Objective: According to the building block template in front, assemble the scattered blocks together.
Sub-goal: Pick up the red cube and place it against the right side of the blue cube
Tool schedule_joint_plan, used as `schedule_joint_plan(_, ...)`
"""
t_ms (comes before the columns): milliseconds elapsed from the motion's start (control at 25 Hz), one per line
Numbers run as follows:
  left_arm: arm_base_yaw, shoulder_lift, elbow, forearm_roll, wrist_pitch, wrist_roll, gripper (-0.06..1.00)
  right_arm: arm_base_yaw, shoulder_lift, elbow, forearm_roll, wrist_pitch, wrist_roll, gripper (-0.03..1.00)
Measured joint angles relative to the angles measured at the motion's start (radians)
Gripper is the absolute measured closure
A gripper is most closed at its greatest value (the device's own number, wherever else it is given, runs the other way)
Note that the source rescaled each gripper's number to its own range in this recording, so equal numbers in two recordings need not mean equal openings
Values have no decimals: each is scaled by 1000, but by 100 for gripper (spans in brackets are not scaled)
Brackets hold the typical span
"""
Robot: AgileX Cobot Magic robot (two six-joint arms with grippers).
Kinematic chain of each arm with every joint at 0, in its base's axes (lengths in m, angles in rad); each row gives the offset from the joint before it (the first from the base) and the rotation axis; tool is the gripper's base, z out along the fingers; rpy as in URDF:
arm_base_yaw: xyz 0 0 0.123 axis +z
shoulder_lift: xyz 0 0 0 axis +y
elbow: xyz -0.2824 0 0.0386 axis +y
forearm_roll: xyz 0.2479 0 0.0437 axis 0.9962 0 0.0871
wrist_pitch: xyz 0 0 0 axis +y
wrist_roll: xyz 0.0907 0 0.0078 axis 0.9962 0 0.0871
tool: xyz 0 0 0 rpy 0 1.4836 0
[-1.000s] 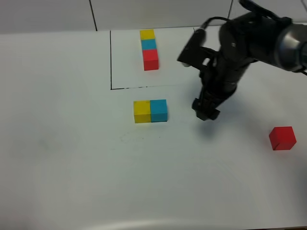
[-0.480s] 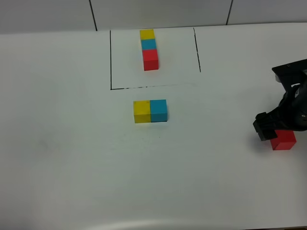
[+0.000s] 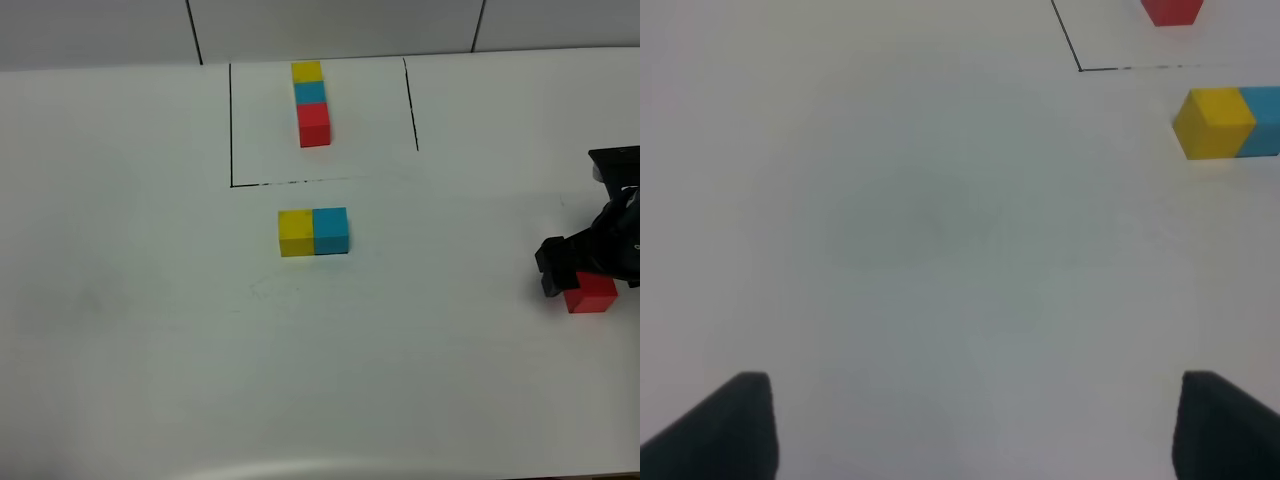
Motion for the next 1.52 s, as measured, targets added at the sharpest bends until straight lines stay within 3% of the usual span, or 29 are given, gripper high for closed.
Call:
schedule_joint_plan(80,0,0,0,0,0,0,10,0,23,0,-1,-9,-2,24)
schedule_joint_plan(160,0,0,0,0,0,0,10,0,32,0,-7,-13,-7,34)
schedule_joint_plan(240,0,0,0,0,0,0,10,0,34,0,-12,-14,-10,58)
schedule_joint_plan(320,0,0,0,0,0,0,10,0,34,0,-18,-14,-12,94)
schedule_joint_plan(480,0,0,0,0,0,0,10,11,34,-5,-55,-3,-43,95)
schedule_joint_plan(560,0,0,0,0,0,0,10,41,34,-26,-101,50,-112,95)
schedule_joint_plan(680,0,0,0,0,0,0,10,121,34,-92,-156,140,-328,95)
schedule_joint_plan(800,0,0,0,0,0,0,10,225,36,-173,-150,178,-598,95)
schedule_joint_plan(960,0,0,0,0,0,0,10,343,80,-326,-98,206,-803,95)
schedule_joint_plan(1160,0,0,0,0,0,0,10,440,220,-546,-48,308,-899,95)
schedule_joint_plan(1520,0,0,0,0,0,0,10,480,396,-779,-41,391,-939,95)
